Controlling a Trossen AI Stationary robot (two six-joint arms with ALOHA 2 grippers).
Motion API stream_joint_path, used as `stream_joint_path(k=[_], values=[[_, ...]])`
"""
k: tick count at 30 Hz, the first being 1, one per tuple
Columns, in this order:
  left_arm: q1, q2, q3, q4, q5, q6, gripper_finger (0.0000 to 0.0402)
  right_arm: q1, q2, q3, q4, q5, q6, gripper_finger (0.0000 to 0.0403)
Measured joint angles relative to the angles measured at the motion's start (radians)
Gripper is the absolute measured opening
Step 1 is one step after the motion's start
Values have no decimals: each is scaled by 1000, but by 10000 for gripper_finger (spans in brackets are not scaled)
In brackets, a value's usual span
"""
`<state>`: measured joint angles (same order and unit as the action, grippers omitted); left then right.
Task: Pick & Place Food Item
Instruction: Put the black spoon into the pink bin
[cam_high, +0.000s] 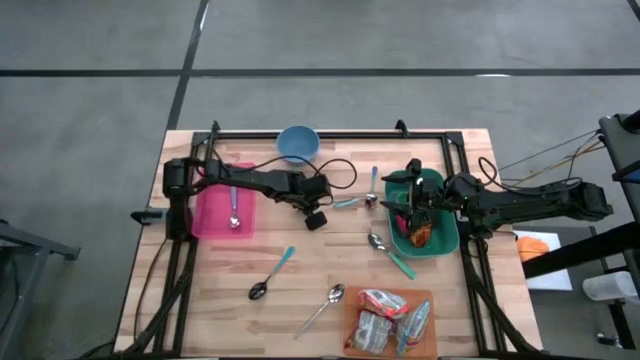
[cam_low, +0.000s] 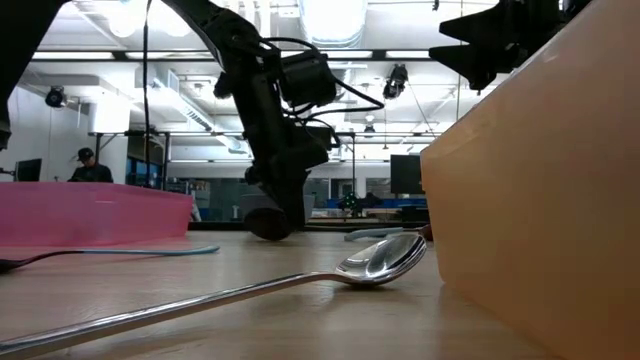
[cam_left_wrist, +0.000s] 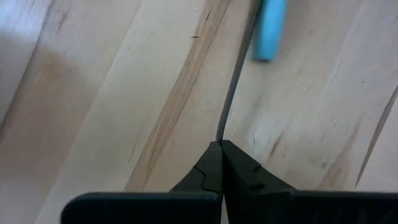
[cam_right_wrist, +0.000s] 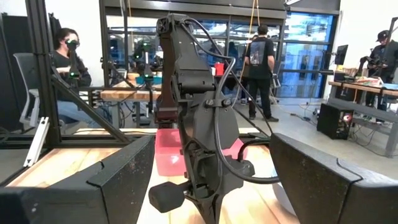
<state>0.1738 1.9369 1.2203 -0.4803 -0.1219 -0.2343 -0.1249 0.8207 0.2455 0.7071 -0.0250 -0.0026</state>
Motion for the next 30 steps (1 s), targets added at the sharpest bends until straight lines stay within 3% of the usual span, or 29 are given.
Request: stream_joint_path(k=[10, 22, 30], values=[[2, -2, -95, 119, -6, 1, 0, 0, 0, 0, 0, 0, 1, 316], [2, -5, -107, 146, -5, -2, 6, 0, 0, 0, 0, 0, 1, 316], [3, -3, -110, 141, 6, -2, 109, 0, 0, 0, 0, 0, 1, 316]])
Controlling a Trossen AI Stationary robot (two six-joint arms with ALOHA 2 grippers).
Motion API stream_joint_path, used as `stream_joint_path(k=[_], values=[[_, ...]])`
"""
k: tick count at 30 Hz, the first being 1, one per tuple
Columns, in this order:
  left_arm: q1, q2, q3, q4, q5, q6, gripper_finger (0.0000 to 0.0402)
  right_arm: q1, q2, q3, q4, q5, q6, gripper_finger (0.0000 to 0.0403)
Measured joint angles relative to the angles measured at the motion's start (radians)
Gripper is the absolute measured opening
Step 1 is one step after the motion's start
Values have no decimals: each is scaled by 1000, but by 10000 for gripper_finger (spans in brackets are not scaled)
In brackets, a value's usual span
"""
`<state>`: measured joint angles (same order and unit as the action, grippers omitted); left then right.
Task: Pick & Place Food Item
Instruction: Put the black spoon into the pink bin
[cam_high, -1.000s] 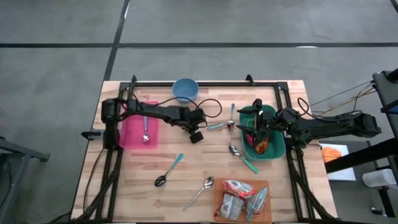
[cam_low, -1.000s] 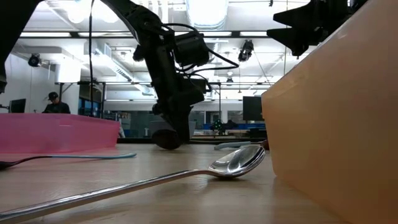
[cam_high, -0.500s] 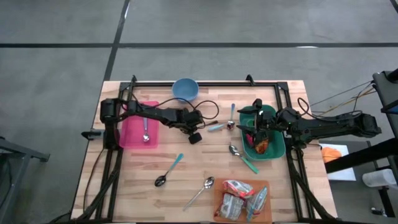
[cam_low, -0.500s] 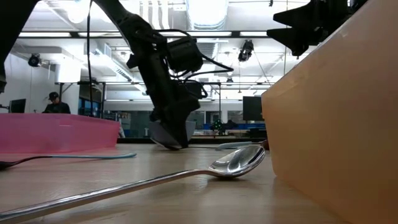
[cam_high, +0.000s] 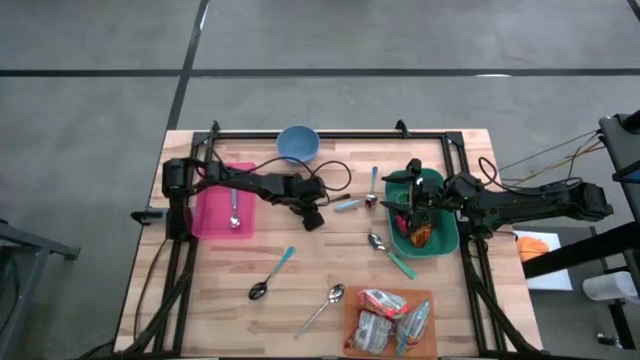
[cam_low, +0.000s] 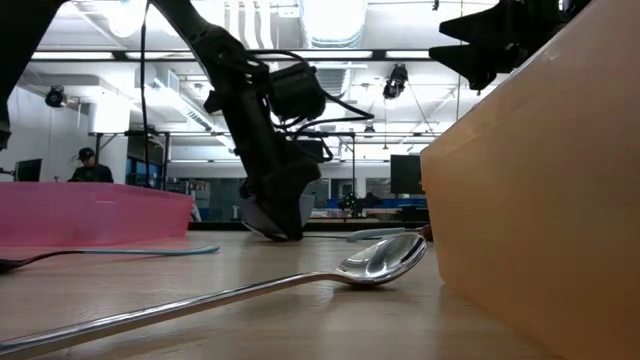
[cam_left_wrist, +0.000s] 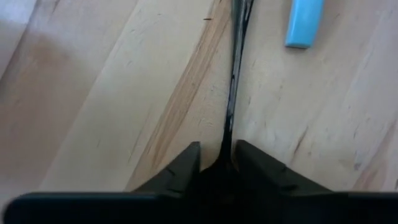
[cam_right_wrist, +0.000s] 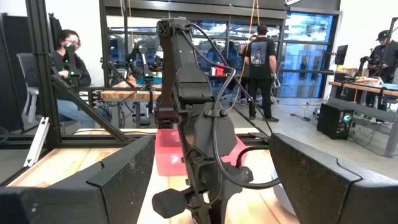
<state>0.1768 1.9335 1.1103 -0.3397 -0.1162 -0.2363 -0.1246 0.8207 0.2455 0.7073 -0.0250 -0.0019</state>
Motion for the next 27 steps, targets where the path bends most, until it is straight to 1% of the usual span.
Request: stream_joint_path(k=[2, 5, 8, 11, 13, 15, 22, 24, 27], values=[[1, 0, -1, 1, 0, 0, 134, 0, 0, 0, 0, 0, 0, 316], [0, 0, -6, 8, -10, 0, 159, 0, 0, 0, 0, 0, 0, 316], [0, 1, -6, 10, -15, 0, 168, 0, 0, 0, 0, 0, -1, 316], [0, 1, -6, 10, -15, 1, 164, 0, 0, 0, 0, 0, 1, 316], [-1, 1, -6, 11, -14, 1, 152, 0, 0, 0, 0, 0, -1, 316], [-1, 1, -6, 13, -11, 2, 130, 0, 0, 0, 0, 0, 0, 316], [-2, 1, -6, 18, -5, 4, 20, 0, 0, 0, 0, 0, 1, 316], [-2, 1, -6, 17, -6, 3, 8, 0, 0, 0, 0, 0, -1, 316], [-2, 1, -6, 16, -8, 3, 9, 0, 0, 0, 0, 0, 0, 316]])
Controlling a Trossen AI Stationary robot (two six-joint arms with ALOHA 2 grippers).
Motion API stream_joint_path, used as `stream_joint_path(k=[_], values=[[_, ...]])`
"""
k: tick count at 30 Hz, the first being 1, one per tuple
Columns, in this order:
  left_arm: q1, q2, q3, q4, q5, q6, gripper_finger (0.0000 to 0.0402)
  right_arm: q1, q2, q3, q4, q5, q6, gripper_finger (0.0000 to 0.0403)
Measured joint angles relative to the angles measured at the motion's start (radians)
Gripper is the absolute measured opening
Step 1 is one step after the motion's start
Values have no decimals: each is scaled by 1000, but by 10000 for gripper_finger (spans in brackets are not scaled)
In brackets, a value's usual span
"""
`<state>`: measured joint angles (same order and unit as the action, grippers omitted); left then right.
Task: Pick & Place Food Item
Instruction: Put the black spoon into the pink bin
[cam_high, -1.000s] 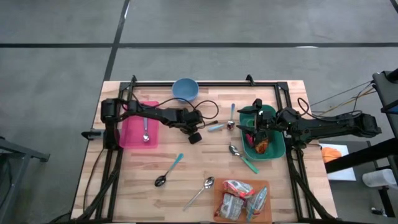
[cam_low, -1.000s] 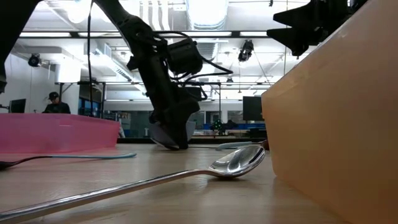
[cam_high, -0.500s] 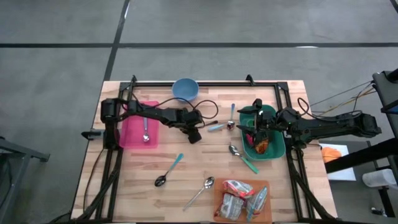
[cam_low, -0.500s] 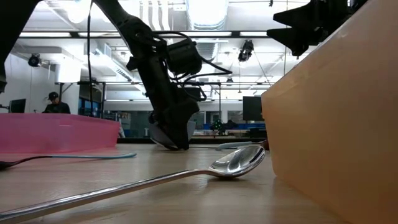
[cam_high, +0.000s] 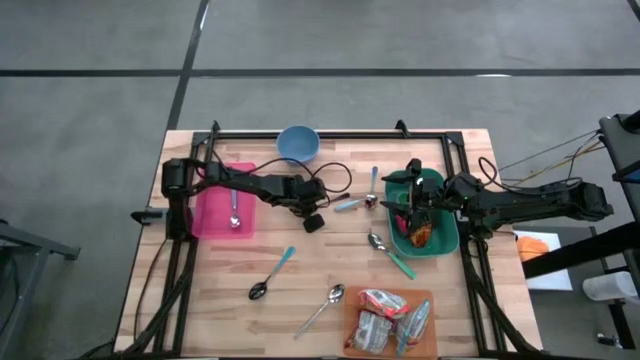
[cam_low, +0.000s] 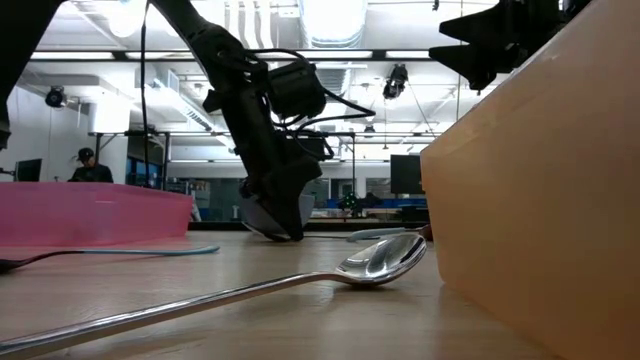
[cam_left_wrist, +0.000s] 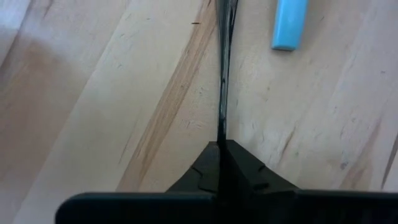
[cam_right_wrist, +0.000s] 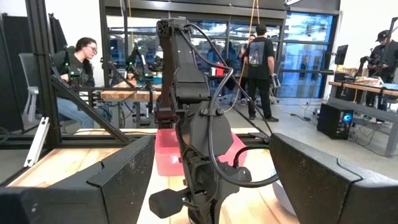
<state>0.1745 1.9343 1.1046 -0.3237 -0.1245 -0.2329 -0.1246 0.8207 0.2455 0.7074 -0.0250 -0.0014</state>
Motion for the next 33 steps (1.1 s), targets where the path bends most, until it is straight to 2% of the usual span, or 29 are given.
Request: stream_joint_path(k=[14, 33], values=[[1, -6, 0, -3, -3, 0, 1, 0, 0, 0, 0, 0, 0, 316], [-4, -86, -2, -46, -8, -32, 0, 0, 0, 0, 0, 0, -1, 316]])
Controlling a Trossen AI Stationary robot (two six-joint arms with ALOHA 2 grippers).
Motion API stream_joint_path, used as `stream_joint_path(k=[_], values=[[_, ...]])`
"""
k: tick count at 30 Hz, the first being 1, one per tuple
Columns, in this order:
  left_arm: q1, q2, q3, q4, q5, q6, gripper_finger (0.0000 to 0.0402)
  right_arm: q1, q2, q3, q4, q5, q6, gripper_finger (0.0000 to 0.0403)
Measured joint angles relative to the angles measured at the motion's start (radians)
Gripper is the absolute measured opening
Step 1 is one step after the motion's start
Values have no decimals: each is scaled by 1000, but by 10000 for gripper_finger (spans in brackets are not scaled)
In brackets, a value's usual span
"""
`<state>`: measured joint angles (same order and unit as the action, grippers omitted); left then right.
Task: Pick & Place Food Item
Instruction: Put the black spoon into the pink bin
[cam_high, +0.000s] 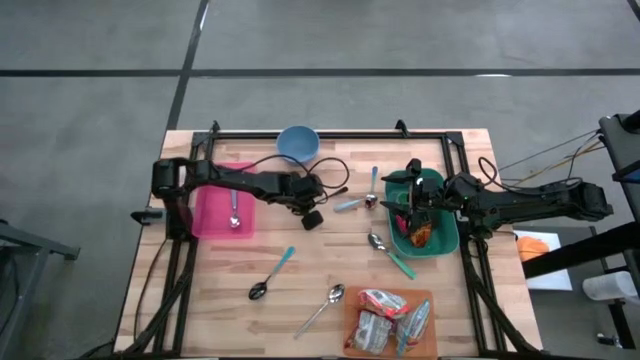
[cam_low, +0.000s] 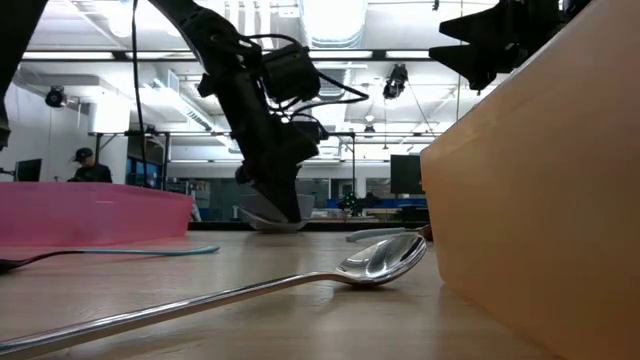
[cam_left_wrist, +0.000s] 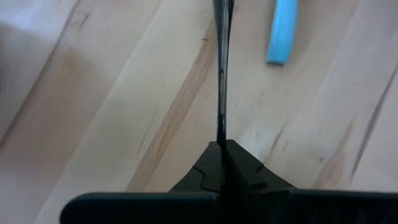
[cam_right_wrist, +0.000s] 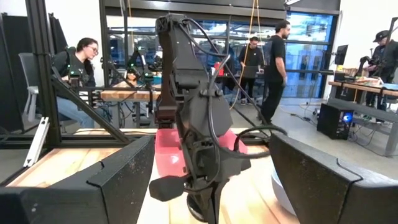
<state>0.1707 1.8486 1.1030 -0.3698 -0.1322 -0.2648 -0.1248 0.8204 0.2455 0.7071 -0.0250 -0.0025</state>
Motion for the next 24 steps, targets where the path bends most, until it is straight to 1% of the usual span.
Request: stream_joint_path(k=[4, 8, 10, 18, 22, 24], values=[[-5, -38, 0, -41, -17, -43, 0, 0, 0, 0, 0, 0, 0, 316], [-25, -101, 1, -102, -88, -118, 0, 0, 0, 0, -1, 0, 2, 316], [-39, -143, 2, -145, -128, -179, 0, 0, 0, 0, 0, 0, 0, 316], [-93, -327, 2, -439, -273, -496, 0, 0, 0, 0, -1, 0, 1, 316], [-119, -407, 2, -618, -319, -691, 0, 0, 0, 0, 0, 0, 1, 316], [-128, -436, 2, -714, -325, -802, 0, 0, 0, 0, 0, 0, 0, 316]])
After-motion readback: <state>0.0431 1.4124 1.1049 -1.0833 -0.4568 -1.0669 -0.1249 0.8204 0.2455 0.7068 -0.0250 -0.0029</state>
